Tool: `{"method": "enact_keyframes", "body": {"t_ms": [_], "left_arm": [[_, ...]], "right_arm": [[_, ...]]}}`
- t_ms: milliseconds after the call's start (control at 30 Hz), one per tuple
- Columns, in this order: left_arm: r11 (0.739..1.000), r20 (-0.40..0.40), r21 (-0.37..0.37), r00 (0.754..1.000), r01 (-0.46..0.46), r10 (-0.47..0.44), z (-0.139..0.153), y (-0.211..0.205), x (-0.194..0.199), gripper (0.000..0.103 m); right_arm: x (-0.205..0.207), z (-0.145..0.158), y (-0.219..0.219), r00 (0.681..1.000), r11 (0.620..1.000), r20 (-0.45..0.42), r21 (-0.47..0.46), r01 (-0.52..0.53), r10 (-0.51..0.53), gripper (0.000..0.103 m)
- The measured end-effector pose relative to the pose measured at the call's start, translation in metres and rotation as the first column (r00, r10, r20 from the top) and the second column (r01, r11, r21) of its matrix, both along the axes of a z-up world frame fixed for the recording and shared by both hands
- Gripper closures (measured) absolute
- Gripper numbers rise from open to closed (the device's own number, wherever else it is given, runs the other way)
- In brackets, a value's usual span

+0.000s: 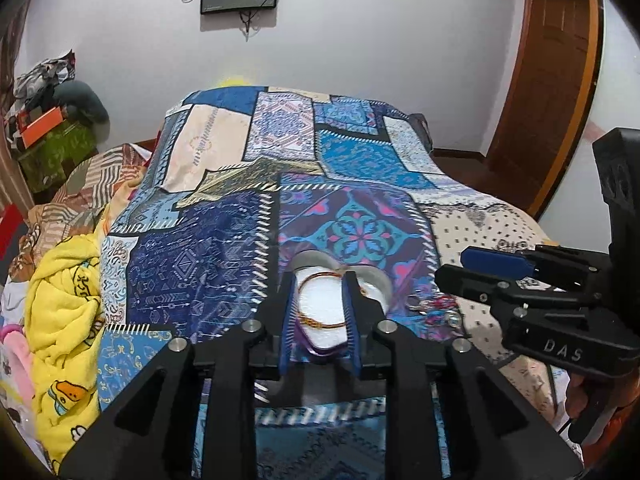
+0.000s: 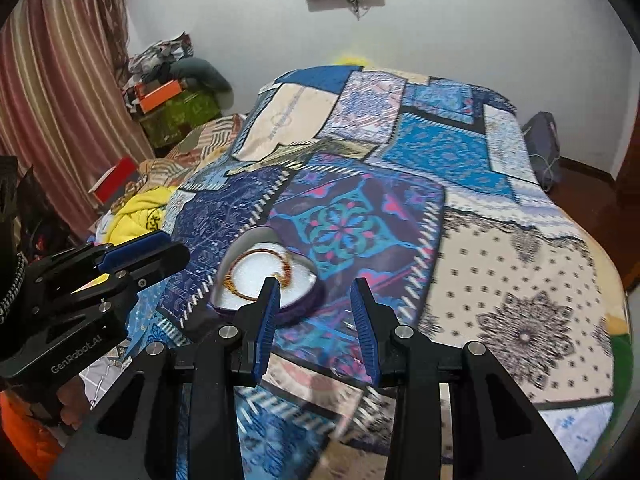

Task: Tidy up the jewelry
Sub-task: 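Withdraw both open tools from the tin toward the loose rings, then grasp a silver ring with the left tool while the right tool grasps a gold ring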

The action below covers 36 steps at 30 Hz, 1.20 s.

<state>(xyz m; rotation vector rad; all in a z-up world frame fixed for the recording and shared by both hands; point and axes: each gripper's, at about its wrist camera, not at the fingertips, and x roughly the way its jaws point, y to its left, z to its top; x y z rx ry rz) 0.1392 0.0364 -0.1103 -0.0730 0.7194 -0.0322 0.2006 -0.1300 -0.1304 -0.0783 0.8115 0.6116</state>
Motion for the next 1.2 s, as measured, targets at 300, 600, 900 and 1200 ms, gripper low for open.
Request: {"method": "enact_keyframes", "body": {"t_ms": [300,600,900,1200], "left_arm": [[0.999,-0.019,-0.001,0.999,0.044,-0.044,-0.001,-0.034,-0.001,0.063],[0.992,-0.141,-0.067,0.983,0.111,-0.119,-0.038,-0.059,0.015,0.063],[0.978,-0.272,-0.103,0.941,0.179,-0.201,-0.086,-0.09,0.033,0.063],[0.979,-0.252,-0.026,0.946,0.203,-0.203,-0.099,-0.102,0.044,0.083]], "right_arm": [[0.004,-0.001,-0.05,0.996,0.996,-0.014,-0.01,0.093,-0.094,0.069],[0.009,-0.032,-0.073,0.991,0.992,-0.081,-0.075,0.103,-0.109,0.069],[0.01,-0.055,-0.081,0.985,0.993,-0.146,-0.077,0.085,-0.096,0.069],[0.009,-0.066,-0.067,0.989,0.996,-0.146,-0.086,0.014,-0.026,0.069]]}}
